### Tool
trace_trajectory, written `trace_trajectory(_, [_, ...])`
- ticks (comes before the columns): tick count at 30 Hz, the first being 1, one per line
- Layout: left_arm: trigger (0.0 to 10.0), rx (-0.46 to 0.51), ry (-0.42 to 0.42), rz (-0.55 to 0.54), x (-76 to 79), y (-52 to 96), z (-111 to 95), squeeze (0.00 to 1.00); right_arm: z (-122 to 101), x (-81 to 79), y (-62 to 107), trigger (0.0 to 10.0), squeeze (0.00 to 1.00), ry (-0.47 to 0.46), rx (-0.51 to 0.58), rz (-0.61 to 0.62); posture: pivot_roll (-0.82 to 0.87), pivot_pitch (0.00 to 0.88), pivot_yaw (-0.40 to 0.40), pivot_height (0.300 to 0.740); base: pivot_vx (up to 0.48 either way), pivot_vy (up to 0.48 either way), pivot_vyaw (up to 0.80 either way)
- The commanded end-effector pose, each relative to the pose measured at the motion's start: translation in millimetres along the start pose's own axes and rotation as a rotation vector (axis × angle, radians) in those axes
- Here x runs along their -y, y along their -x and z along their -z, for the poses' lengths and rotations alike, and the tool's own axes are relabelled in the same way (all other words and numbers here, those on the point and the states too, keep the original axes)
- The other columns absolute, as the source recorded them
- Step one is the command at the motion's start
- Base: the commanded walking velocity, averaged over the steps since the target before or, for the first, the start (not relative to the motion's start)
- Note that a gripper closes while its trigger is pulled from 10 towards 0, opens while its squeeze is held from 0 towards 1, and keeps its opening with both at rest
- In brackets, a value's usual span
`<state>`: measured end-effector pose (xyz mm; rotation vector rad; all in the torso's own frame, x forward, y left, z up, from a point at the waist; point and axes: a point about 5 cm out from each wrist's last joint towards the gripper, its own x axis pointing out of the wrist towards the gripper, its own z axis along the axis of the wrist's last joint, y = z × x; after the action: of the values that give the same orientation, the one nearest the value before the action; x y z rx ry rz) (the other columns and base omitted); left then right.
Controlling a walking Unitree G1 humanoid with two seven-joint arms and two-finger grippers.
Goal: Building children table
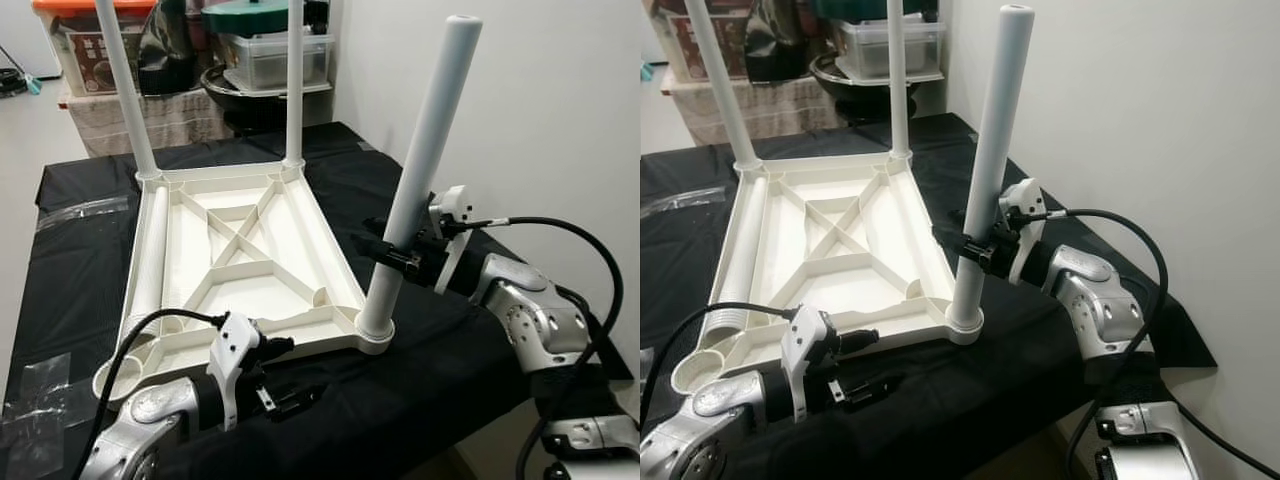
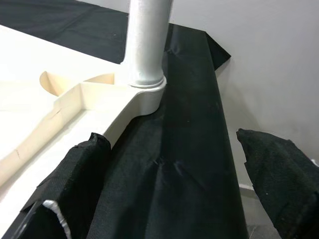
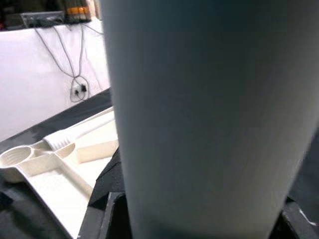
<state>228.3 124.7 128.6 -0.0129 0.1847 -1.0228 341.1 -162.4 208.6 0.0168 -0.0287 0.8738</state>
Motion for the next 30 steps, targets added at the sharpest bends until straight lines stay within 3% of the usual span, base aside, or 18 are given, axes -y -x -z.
trace_trajectory(1, [10.0,-0.009,-0.002,0.010,0.0,0.3,1,0.00,16,23.6,1.0,0.0,0.00,0.000,-0.096,0.267,0.10,0.000,-0.067,0.740,0.000,0.000,0.00])
trace_trajectory(5, [10.0,-0.007,-0.002,0.016,0.7,-1.1,1,0.00,36,54.0,15.1,0.0,0.00,-0.057,-0.215,0.733,0.10,0.000,-0.065,0.740,0.000,0.000,0.00])
trace_trajectory(6, [10.0,-0.006,-0.001,0.017,1.2,-1.5,1,0.00,50,57.9,27.2,0.0,0.00,-0.101,-0.265,0.918,0.10,0.000,-0.067,0.740,0.000,0.000,0.00])
trace_trajectory(7, [10.0,-0.006,-0.001,0.017,1.2,-1.5,1,0.00,50,57.9,27.2,0.0,0.00,-0.101,-0.265,0.918,0.10,0.000,-0.067,0.740,0.000,0.000,0.00])
trace_trajectory(8, [10.0,-0.006,-0.001,0.019,1.7,-1.8,1,0.00,68,53.1,39.7,0.0,0.00,-0.130,-0.325,1.096,0.10,0.000,-0.067,0.740,0.000,0.000,0.00])
trace_trajectory(14, [10.0,-0.008,0.000,0.021,2.4,-0.5,2,0.00,81,23.2,22.5,0.0,0.00,-0.189,-0.343,0.980,0.10,0.000,-0.067,0.740,0.000,0.000,0.00])
trace_trajectory(15, [10.0,-0.009,0.000,0.021,2.5,-0.3,2,0.00,77,19.1,15.3,10.0,0.00,-0.184,-0.314,0.929,0.10,0.000,-0.066,0.740,0.000,0.000,0.00])
trace_trajectory(17, [10.0,-0.009,0.001,0.023,2.6,-0.4,2,0.00,70,15.1,5.3,10.0,0.00,-0.213,-0.237,0.835,0.10,0.000,-0.066,0.740,0.000,0.000,0.00])
trace_trajectory(18, [10.0,-0.008,0.001,0.024,2.8,-1.2,2,0.00,59,19.8,3.4,10.0,1.00,-0.179,-0.176,0.796,0.10,0.000,-0.070,0.740,0.000,0.000,0.00])
trace_trajectory(21, [10.0,-0.006,0.001,0.024,2.9,-2.2,2,0.00,43,31.3,2.2,10.0,1.00,-0.143,-0.113,0.766,0.09,0.000,-0.072,0.740,0.000,0.000,0.00])
trace_trajectory(22, [10.0,-0.004,0.001,0.023,2.8,-2.5,2,0.00,34,36.4,1.9,10.0,0.88,-0.145,-0.094,0.726,0.10,0.000,-0.072,0.740,0.000,0.000,0.00])
trace_trajectory(23, [10.0,-0.003,0.002,0.022,2.7,-2.5,2,0.00,26,37.5,1.2,10.0,0.00,-0.160,-0.076,0.693,0.10,0.000,-0.072,0.740,0.000,0.000,0.00])
trace_trajectory(24, [10.0,-0.003,0.002,0.022,2.7,-2.5,2,0.00,26,37.5,1.2,10.0,0.00,-0.160,-0.076,0.693,0.10,0.000,-0.072,0.740,0.000,0.000,0.00])
trace_trajectory(26, [10.0,-0.002,0.004,0.019,3.0,-2.1,2,0.00,-2,30.2,2.5,10.0,0.00,-0.131,0.039,0.449,0.09,0.000,-0.072,0.740,0.000,0.000,0.00])
trace_trajectory(27, [10.0,-0.002,0.004,0.019,3.0,-2.1,2,0.00,-2,30.2,2.5,10.0,0.00,-0.131,0.039,0.449,0.09,0.000,-0.072,0.740,0.000,0.000,0.00])
trace_trajectory(28, [10.0,-0.003,0.005,0.019,3.2,-2.0,3,0.00,-8,25.4,3.7,10.0,0.00,-0.125,0.057,0.368,0.09,0.000,-0.072,0.740,0.000,0.000,0.00])
trace_trajectory(29, [10.0,-0.003,0.006,0.016,3.3,-1.3,3,0.00,-21,5.0,7.1,10.0,0.00,-0.078,0.089,0.146,0.10,0.000,-0.076,0.740,0.000,0.000,0.00])
trace_trajectory(30, [10.0,-0.003,0.006,0.016,3.3,-1.3,3,0.00,-21,5.0,7.1,10.0,0.00,-0.078,0.089,0.146,0.10,0.000,-0.076,0.740,0.000,0.000,0.00])
